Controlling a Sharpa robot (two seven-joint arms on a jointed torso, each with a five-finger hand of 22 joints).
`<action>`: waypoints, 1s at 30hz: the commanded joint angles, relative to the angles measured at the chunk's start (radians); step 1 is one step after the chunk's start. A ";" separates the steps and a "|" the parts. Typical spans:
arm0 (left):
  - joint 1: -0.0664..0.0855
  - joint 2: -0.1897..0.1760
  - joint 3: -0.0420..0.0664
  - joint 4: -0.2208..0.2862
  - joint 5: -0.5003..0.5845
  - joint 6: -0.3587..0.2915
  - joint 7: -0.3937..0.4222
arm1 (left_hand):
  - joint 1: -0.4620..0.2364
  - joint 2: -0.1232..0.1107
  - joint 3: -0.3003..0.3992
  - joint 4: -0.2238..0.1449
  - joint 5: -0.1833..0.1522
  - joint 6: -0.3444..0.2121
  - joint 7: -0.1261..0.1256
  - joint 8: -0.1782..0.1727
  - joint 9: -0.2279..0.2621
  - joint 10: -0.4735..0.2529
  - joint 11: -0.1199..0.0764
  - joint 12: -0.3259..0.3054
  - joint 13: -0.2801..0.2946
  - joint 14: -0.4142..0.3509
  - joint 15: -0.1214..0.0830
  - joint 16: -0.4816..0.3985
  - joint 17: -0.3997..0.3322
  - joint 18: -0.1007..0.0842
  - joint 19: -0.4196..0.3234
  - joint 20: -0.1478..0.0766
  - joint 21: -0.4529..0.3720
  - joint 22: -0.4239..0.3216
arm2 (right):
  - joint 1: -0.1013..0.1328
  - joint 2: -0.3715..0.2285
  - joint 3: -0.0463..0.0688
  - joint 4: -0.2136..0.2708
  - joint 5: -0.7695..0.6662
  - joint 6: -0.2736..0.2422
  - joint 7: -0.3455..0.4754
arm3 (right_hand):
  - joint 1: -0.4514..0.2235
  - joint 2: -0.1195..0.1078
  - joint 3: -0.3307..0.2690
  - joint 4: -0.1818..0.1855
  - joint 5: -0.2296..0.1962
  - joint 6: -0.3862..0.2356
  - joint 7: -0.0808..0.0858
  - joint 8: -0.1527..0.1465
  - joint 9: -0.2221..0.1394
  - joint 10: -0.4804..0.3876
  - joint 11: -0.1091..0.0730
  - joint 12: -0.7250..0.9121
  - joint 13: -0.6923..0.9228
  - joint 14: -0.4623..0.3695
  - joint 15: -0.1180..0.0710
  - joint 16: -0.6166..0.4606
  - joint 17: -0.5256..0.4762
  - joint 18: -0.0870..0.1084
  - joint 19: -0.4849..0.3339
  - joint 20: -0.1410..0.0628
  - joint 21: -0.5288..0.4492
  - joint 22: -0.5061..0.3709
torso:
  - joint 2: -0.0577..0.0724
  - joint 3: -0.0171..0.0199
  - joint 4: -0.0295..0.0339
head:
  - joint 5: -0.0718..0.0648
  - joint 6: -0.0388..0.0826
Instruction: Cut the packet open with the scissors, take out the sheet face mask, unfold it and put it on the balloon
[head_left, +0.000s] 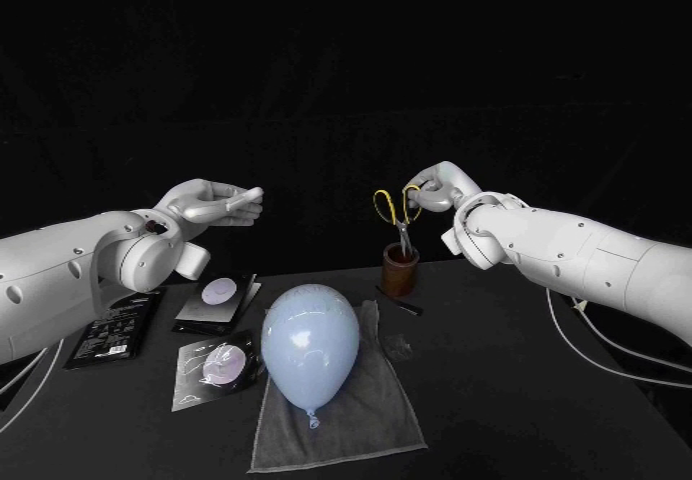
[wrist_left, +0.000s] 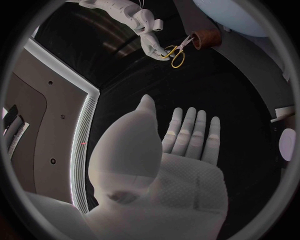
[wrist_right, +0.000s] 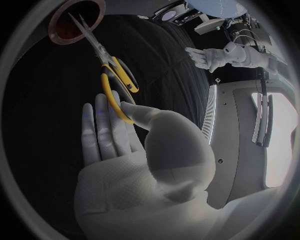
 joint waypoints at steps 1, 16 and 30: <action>0.001 0.002 0.001 0.001 0.005 0.019 0.013 | 0.002 0.010 0.002 -0.002 -0.004 0.006 0.074 0.005 -0.001 0.006 0.000 0.003 0.001 -0.010 0.000 -0.003 -0.001 0.006 0.001 -0.002 0.005 0.000 | -0.004 0.008 0.001 -0.016 -0.005 0.002 0.013 | 0.001 0.012 0.000 -0.007 0.003 0.006 -0.002 0.004 0.017 0.004 -0.013 -0.004 0.000 -0.001 0.001 -0.007 0.001 0.017 0.006 0.000 0.006 0.002 | 0.000 0.0011 -0.0006 | 0.003 0.000; 0.001 0.005 0.001 0.005 0.005 0.023 0.012 | 0.003 0.012 0.001 -0.002 -0.004 0.006 0.074 0.005 -0.002 0.006 0.001 0.003 0.001 -0.012 0.001 -0.005 -0.003 0.006 -0.002 -0.002 0.004 0.000 | -0.046 0.066 0.001 -0.078 -0.001 0.002 0.039 | 0.002 0.022 -0.008 -0.005 -0.028 0.000 0.003 -0.007 0.019 -0.007 -0.008 -0.014 -0.002 -0.007 0.005 -0.015 0.001 0.016 -0.001 0.001 0.011 0.007 | 0.000 0.0015 -0.0014 | 0.001 -0.004; 0.001 0.007 0.001 0.004 0.005 0.029 0.012 | 0.003 0.012 0.001 -0.002 -0.004 0.006 0.074 0.005 -0.002 0.006 0.001 0.002 0.001 -0.014 0.001 -0.005 -0.004 0.006 -0.003 -0.002 0.003 0.000 | -0.063 0.076 0.001 -0.098 0.015 0.011 0.051 | 0.000 0.013 -0.016 -0.009 -0.026 -0.025 0.020 -0.033 0.019 -0.049 0.008 -0.038 -0.008 -0.037 0.017 -0.034 -0.001 0.015 -0.019 0.009 0.012 0.011 | -0.001 0.0013 -0.0025 | 0.001 -0.005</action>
